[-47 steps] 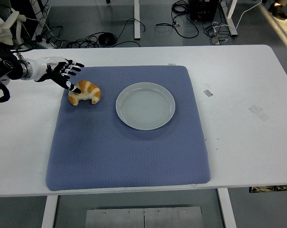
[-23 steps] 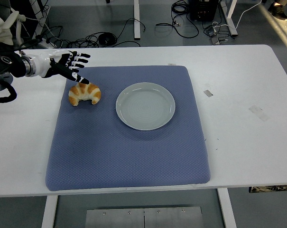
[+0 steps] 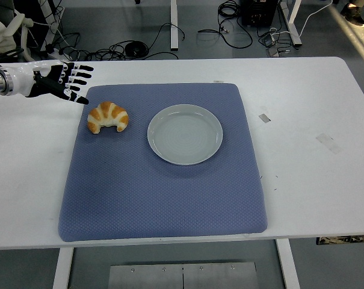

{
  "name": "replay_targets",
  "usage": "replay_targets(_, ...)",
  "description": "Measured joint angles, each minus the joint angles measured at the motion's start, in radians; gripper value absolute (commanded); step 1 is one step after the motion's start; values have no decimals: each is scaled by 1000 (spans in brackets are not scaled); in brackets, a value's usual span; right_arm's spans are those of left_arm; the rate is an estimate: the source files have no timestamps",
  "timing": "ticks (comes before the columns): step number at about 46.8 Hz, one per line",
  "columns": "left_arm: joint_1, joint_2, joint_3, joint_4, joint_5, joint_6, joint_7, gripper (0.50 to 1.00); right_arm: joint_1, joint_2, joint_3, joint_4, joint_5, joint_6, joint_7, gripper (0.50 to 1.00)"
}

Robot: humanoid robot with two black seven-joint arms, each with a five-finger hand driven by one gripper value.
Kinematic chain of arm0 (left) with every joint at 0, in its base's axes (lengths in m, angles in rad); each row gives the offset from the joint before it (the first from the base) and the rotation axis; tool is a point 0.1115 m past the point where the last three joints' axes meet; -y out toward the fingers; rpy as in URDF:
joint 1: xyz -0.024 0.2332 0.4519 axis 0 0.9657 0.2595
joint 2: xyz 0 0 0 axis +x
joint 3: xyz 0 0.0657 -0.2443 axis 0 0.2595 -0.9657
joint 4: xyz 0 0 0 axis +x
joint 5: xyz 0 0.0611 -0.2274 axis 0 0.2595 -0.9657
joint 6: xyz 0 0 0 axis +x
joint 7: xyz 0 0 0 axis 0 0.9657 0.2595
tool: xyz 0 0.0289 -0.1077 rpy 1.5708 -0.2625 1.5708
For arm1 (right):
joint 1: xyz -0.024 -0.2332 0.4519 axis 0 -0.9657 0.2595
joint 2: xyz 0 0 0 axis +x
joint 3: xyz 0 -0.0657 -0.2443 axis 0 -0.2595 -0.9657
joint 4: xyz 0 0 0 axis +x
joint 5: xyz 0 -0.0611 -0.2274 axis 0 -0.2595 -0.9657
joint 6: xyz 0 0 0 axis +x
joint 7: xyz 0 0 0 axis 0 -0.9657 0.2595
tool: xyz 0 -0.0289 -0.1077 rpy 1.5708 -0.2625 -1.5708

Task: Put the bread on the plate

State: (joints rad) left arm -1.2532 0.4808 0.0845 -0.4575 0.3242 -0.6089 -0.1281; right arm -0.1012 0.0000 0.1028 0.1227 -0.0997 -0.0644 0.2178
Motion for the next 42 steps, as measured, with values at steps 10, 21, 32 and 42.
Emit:
replay_targets(10,0,-17,-14,6,7,-2,11,986,0,0,0,0,0,0,0,1000)
replay_targets(21,20,-51,-12,0,4,38,10,986,0,0,0,0,0,0,0,1000)
replay_targets(32,26,-65,3,5,24,126,11,984,0,0,0,0,0,0,0,1000)
replay_targets(42,24,-85,29,5,31,177,12,984,0,0,0,0,0,0,0,1000)
